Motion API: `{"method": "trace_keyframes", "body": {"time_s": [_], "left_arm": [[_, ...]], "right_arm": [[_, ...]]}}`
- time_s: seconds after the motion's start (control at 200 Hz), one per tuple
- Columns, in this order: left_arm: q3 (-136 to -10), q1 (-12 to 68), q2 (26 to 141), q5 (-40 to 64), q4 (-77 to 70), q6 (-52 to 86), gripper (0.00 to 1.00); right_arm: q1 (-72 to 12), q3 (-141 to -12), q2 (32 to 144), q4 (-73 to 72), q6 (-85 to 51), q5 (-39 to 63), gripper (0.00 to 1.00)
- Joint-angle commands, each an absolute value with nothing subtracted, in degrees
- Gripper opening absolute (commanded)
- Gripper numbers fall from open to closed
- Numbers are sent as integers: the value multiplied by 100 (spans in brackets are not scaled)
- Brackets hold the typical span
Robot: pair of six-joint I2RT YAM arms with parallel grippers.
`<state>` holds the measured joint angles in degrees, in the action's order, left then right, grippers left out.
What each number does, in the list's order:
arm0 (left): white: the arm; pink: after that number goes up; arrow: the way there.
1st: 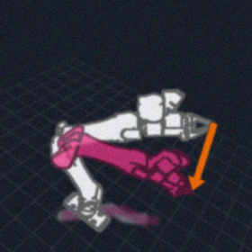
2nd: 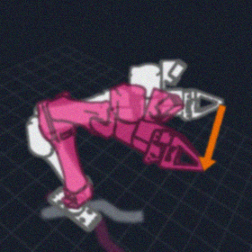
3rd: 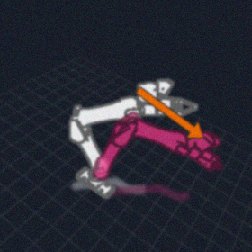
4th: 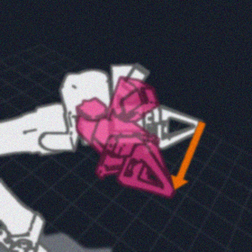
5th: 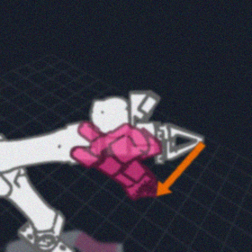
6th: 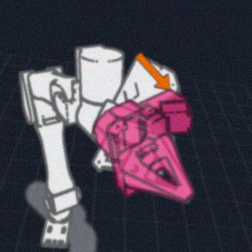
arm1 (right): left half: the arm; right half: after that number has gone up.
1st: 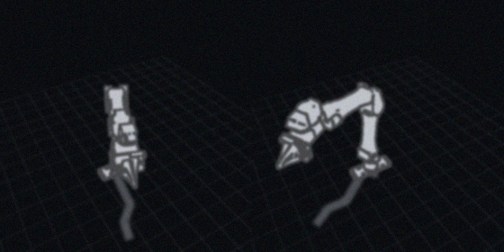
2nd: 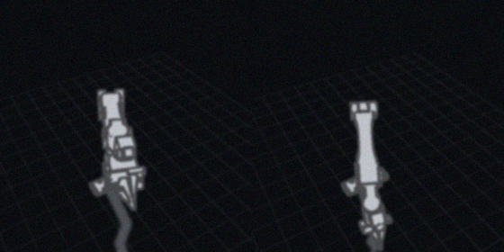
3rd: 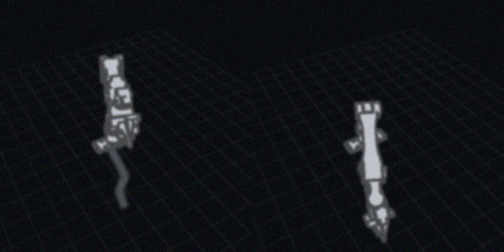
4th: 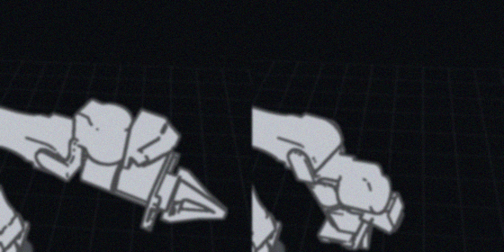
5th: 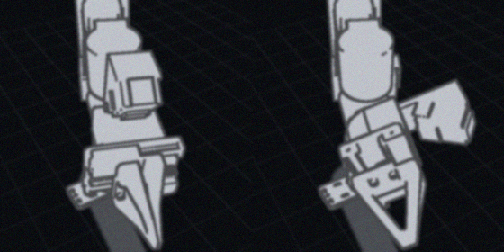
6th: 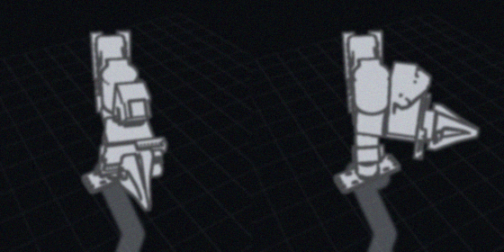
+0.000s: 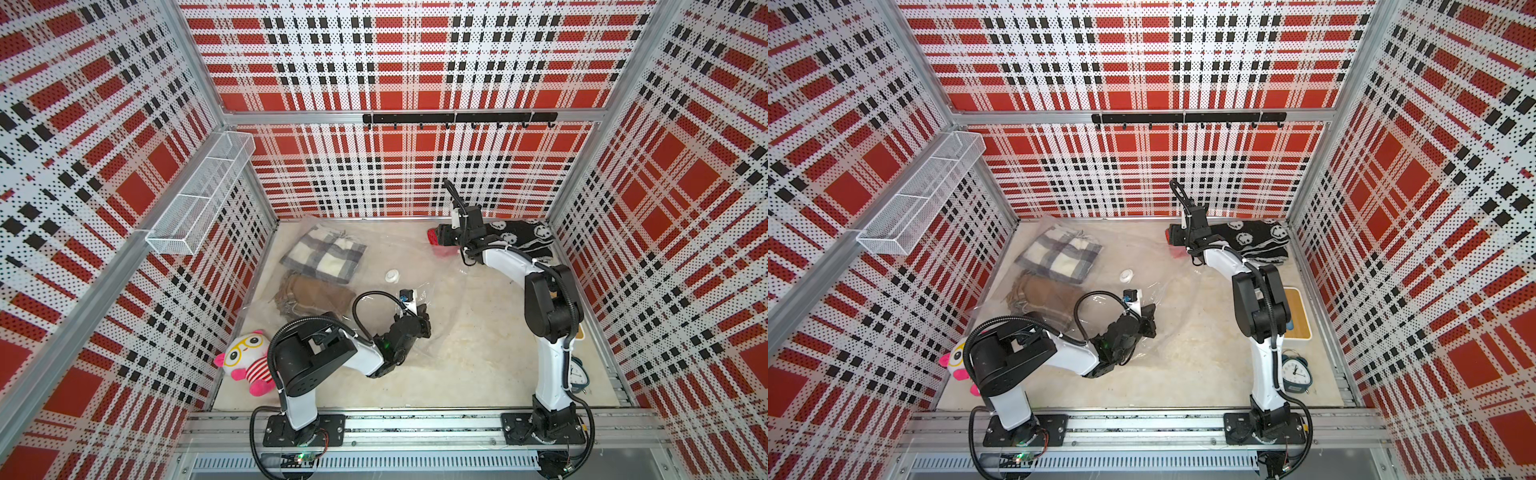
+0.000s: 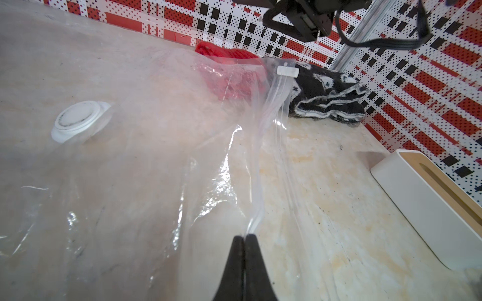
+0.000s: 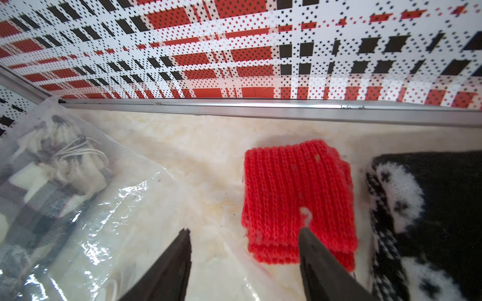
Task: Take the scarf out of the vacuum bag
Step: Place the scarf at the center of the board, then take out the scarf from the vacuum bag.
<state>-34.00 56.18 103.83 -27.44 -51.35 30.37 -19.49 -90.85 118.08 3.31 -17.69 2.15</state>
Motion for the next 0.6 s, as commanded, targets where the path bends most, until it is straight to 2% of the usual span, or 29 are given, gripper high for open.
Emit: {"method": "trace_keyframes", "body": {"time_s": [0.0,0.105,0.15,0.175,0.195,0.336,0.471,0.596], "left_arm": [[-3448,5663,10215,-2877,-5126,2950,0],[-3454,5674,10177,-2922,-5117,2950,0],[-3471,5678,10181,-2926,-5118,2953,0],[-3486,5678,10201,-2925,-5121,2958,0],[-3501,5678,10215,-2918,-5111,2953,0],[-3603,5686,10251,-3032,-4969,2934,0],[-3612,5711,10164,-3093,-4873,2917,0],[-3654,5772,10059,-3198,-4708,2901,0]], "right_arm": [[-1944,-8423,11088,-148,-1782,-185,71],[-1940,-7482,10349,-605,-1840,-587,80],[-1937,-6989,9963,-922,-1899,-723,88],[-1940,-6712,9752,-1104,-1942,-770,98],[-1936,-6484,9589,-1246,-1969,-812,100],[-1932,-5305,8605,-1847,-2188,-1147,100],[-1894,-4379,7921,-2316,-2391,-1931,100],[-1806,-4150,7560,-1903,-2640,-1390,100]]}}
